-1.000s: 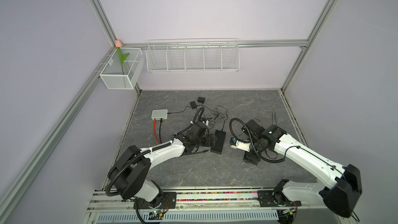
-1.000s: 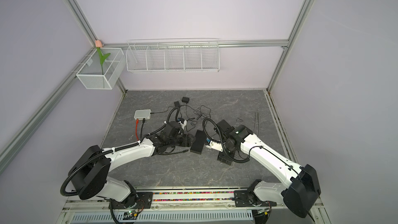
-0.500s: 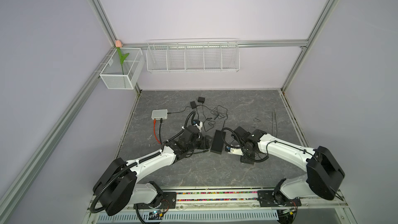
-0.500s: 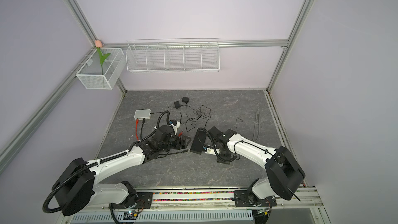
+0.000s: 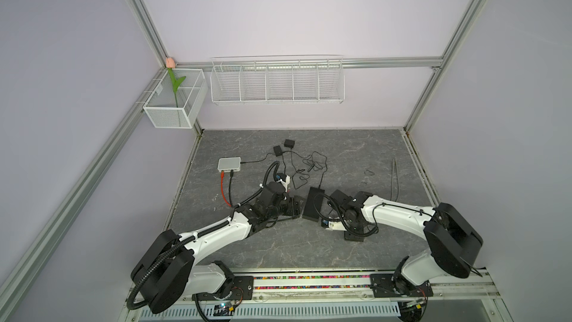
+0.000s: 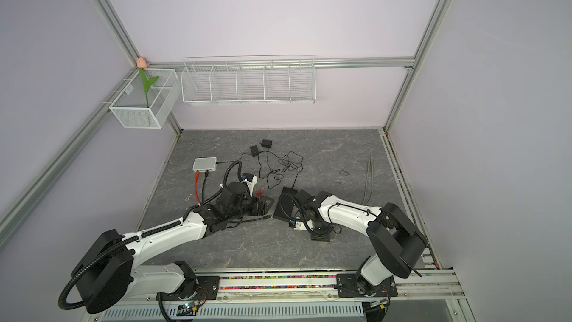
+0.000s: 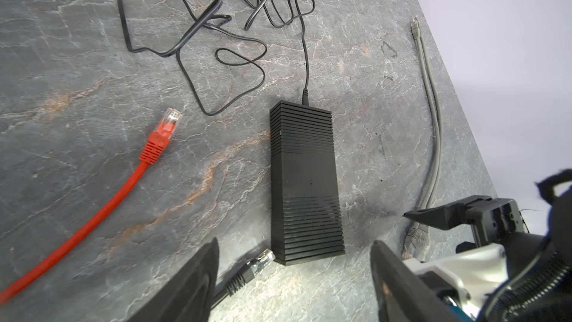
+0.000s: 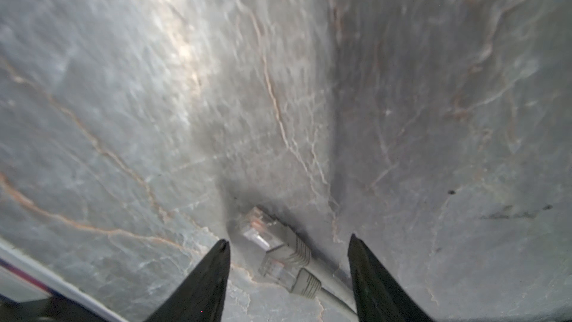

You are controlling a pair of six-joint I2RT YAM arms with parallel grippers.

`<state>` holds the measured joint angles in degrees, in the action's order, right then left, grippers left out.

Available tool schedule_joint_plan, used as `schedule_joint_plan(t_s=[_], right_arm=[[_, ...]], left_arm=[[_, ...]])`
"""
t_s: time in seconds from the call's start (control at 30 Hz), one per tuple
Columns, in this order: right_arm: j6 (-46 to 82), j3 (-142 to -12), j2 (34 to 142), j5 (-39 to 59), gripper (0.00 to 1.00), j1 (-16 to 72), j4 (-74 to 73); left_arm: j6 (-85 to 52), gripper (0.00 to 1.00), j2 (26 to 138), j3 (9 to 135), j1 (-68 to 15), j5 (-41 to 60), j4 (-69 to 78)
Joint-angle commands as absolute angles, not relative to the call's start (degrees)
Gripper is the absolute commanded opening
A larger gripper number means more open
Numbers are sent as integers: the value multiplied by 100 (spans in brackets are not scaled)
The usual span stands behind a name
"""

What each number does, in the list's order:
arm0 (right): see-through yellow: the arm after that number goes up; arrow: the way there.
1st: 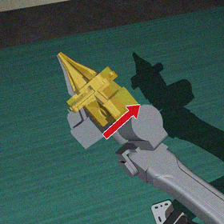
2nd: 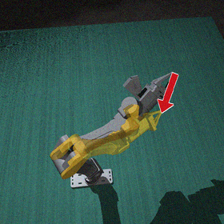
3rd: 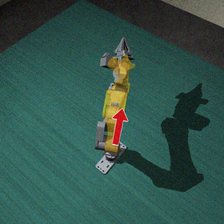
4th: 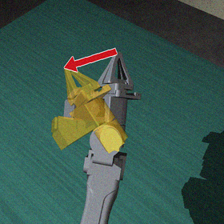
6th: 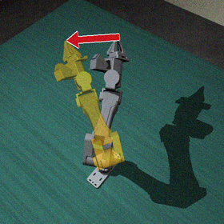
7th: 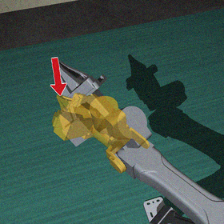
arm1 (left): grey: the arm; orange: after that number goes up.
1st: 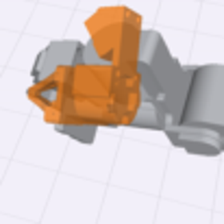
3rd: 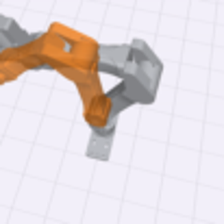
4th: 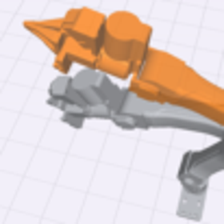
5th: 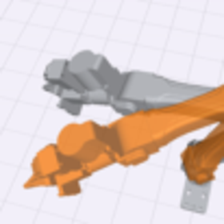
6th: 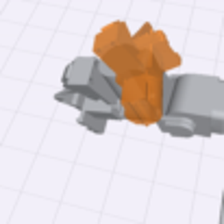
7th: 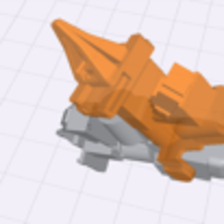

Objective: Insert the plug into the switch port
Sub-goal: 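Grasp the grey ethernet plug with the right gripper while the left moves beside switch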

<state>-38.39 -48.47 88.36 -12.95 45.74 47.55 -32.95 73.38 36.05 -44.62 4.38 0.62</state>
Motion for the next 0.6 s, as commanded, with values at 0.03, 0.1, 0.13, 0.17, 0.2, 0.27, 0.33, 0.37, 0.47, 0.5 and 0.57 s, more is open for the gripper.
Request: schedule_joint_plan(t_s=[0.03, 0.1, 0.13, 0.17, 0.2, 0.27, 0.33, 0.37, 0.47, 0.5, 0.57], right_arm=[[-3883, -4719, 8834, -1364, 64, 4597, 4790], [-3871, -4732, 9006, -1505, 64, 4593, 4682], [-3874, -4745, 9100, -1560, 64, 4577, 4660], [-3862, -4763, 9230, -1649, 62, 4556, 4658], [-3822, -4810, 9377, -1754, 59, 4520, 4690], [-3737, -4919, 9595, -1856, 52, 4454, 4795], [-3700, -4975, 9681, -1843, 44, 4425, 4782], [-3682, -5000, 9686, -1799, 38, 4423, 4764], [-3656, -5193, 9716, -1562, 26, 4420, 4698], [-3646, -5243, 9735, -1471, 26, 4420, 4670], [-3608, -5332, 9764, -1297, 26, 4414, 4603]], left_arm=[[-3350, 76, 7138, 3474, -4447, 352, 168], [-3338, 76, 7071, 3422, -4447, 317, 216], [-3335, 76, 7047, 3399, -4447, 296, 228], [-3331, 76, 7009, 3376, -4447, 284, 250], [-3331, 76, 6973, 3351, -4447, 269, 271], [-3322, 76, 6905, 3307, -4447, 230, 281], [-3320, 76, 6832, 3250, -4447, 178, 324], [-3321, 76, 6808, 3222, -4447, 159, 340], [-3322, 76, 6741, 3173, -4447, 116, 387], [-3314, 76, 6732, 3167, -4447, 107, 387], [-3305, 76, 6736, 3182, -4447, 110, 387]])
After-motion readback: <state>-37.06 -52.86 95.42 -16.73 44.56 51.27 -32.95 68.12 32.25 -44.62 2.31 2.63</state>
